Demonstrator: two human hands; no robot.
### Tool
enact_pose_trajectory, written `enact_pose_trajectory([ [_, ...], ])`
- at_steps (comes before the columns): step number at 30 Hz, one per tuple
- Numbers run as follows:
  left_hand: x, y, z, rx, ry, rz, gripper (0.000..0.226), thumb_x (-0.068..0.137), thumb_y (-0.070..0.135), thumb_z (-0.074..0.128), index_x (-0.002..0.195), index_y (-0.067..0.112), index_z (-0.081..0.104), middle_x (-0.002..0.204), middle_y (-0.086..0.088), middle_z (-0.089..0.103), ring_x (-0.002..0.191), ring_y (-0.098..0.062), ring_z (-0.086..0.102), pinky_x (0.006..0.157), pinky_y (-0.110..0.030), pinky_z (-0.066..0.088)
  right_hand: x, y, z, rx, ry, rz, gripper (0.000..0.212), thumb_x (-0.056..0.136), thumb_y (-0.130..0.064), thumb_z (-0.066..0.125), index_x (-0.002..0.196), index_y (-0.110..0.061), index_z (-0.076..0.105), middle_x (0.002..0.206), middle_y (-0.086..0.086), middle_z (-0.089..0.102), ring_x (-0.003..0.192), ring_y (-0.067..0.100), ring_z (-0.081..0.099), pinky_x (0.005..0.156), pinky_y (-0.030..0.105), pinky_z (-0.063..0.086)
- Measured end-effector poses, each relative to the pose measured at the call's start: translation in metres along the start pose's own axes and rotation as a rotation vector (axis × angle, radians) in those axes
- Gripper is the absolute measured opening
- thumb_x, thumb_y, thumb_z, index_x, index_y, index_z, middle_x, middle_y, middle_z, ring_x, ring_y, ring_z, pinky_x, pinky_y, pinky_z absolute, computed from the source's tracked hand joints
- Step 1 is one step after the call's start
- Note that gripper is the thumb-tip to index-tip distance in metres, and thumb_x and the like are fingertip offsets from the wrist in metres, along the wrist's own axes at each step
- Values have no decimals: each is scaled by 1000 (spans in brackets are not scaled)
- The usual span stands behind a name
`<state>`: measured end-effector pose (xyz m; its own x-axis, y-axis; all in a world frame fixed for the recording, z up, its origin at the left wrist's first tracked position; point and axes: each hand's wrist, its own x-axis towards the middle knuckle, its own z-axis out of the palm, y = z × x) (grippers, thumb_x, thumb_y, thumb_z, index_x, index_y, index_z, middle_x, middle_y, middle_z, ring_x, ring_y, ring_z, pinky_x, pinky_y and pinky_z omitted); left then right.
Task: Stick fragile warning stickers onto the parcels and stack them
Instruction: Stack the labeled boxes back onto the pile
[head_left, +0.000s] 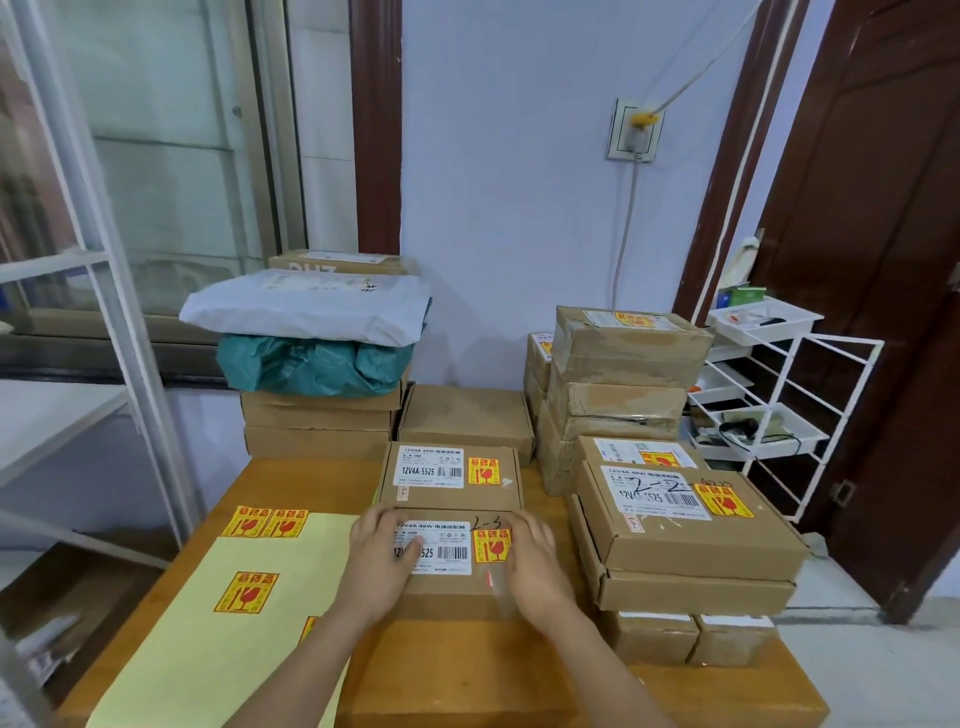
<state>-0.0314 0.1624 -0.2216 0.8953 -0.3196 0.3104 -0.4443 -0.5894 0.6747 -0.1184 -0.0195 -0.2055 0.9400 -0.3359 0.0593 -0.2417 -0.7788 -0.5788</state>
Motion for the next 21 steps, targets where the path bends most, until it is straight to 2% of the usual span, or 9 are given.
enact_pose_trajectory([
  [4, -2, 4, -2, -28, 2, -65, 41, 92, 30, 58, 127, 10, 50, 136, -5, 38, 129, -20, 31, 109, -31, 28, -1, -2, -1, -25, 2, 0, 63, 92, -4, 50, 147, -21, 26, 156, -7, 14, 144, 11, 7, 115, 34, 24],
  [7, -2, 4, -2, -124, 22, -170, 48, 88, 29, 64, 128, 10, 46, 130, -9, 43, 123, -24, 39, 105, -36, 35, -4, -7, -2, -9, 53, 130, 59, 97, -14, 45, 149, -19, 19, 159, -2, 2, 146, 20, 2, 111, 38, 31],
  [8, -2, 3, -2, -140, 14, -196, 50, 88, 30, 65, 129, 11, 44, 129, -10, 46, 121, -25, 43, 104, -38, 39, -5, -8, -1, -1, 75, 189, 55, 99, -20, 41, 149, -18, 18, 159, 3, 6, 146, 25, 7, 109, 39, 34],
  [9, -1, 3, -2, -149, 3, -215, 52, 87, 30, 65, 130, 11, 43, 127, -11, 48, 118, -25, 46, 101, -40, 42, -4, -7, 1, 11, 89, 238, 52, 100, -26, 37, 148, -15, 19, 156, 9, 18, 143, 28, 20, 106, 40, 38],
  [11, -2, 5, -2, -164, -5, -230, 54, 87, 30, 66, 131, 11, 42, 125, -11, 52, 113, -25, 51, 97, -41, 47, -4, -3, 3, 46, 89, 291, 51, 99, -32, 36, 144, -14, 24, 135, 11, 50, 121, 29, 50, 94, 43, 50],
  [12, -2, 5, -2, -168, -3, -230, 54, 87, 30, 66, 131, 11, 42, 125, -10, 53, 112, -24, 52, 96, -40, 48, -3, -2, 3, 60, 88, 292, 49, 98, -32, 38, 142, -13, 27, 123, 10, 59, 108, 27, 59, 87, 43, 53],
  [14, -4, 6, -3, -178, 2, -219, 53, 86, 30, 67, 130, 12, 43, 124, -8, 54, 111, -22, 52, 94, -39, 49, -3, -3, -1, 88, 99, 287, 43, 98, -27, 41, 137, -11, 34, 107, 6, 64, 93, 23, 64, 79, 40, 56],
  [16, -6, 9, -6, -193, 38, -186, 50, 85, 27, 69, 127, 12, 46, 123, -6, 54, 111, -21, 52, 94, -39, 49, -6, -6, -5, 128, 137, 272, 44, 97, -23, 44, 138, -10, 33, 103, 5, 64, 90, 21, 64, 75, 37, 56],
  [21, 2, 25, -24, -291, 163, -137, 45, 82, 20, 72, 120, 16, 48, 118, -1, 55, 108, -19, 54, 90, -39, 51, -10, -19, -21, 205, 273, 159, 58, 94, -21, 50, 146, -14, 26, 110, 5, 61, 96, 20, 62, 76, 32, 52],
])
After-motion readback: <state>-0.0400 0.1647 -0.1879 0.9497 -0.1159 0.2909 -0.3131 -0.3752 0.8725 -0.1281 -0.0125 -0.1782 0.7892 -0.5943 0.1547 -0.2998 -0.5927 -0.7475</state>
